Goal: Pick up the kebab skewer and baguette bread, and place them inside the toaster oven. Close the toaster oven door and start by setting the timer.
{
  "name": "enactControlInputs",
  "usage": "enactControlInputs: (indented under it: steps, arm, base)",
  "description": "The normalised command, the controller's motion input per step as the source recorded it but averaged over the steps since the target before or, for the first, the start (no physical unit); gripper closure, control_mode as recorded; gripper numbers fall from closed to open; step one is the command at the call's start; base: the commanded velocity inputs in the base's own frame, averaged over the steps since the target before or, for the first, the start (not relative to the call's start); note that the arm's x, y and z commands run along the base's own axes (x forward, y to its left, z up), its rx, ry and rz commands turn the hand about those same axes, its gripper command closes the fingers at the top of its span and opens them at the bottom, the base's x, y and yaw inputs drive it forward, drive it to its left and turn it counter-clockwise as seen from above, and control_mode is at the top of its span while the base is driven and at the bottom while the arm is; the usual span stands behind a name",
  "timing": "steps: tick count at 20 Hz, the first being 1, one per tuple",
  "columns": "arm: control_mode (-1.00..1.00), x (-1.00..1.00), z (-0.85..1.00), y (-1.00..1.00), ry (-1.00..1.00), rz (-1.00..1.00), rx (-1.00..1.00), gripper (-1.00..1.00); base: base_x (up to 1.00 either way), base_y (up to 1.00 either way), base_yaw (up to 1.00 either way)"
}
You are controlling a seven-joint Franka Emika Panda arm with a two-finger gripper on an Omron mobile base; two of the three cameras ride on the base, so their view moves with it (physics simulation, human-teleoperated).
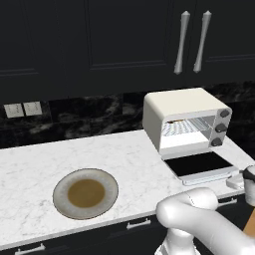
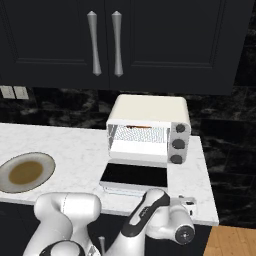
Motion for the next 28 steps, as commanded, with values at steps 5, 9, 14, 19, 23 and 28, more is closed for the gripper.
enactControlInputs:
  steps: [5,9,14,19,23,28]
  arm:
    - [-1.0,0.11,0.45,0.2,0.03,0.08,0.16,-1.0]
    - [-1.0,0.17,0.66,0.07,0.01,0.12,0.26,-1.0]
    - [-1.0,0.25,0.6,0.12,0.03,0.12,0.26,-1.0]
    - [-1.0,0.28,0.42,0.35,0.06,0.1,0.19,-1.0]
    - [-1.0,0.36,0.4,0.42,0.06,0.08,0.18,-1.0]
    - [-1.0,0.39,0.43,0.5,0.05,0.04,0.18,-1.0]
  base:
    - [0.0,0.0,0.0]
    - [0.0,0.0,0.0]
    - [0.0,0.0,0.0]
    - [0.0,0.0,0.0]
    - [0.0,0.0,0.0]
    - [0.0,0.0,0.0]
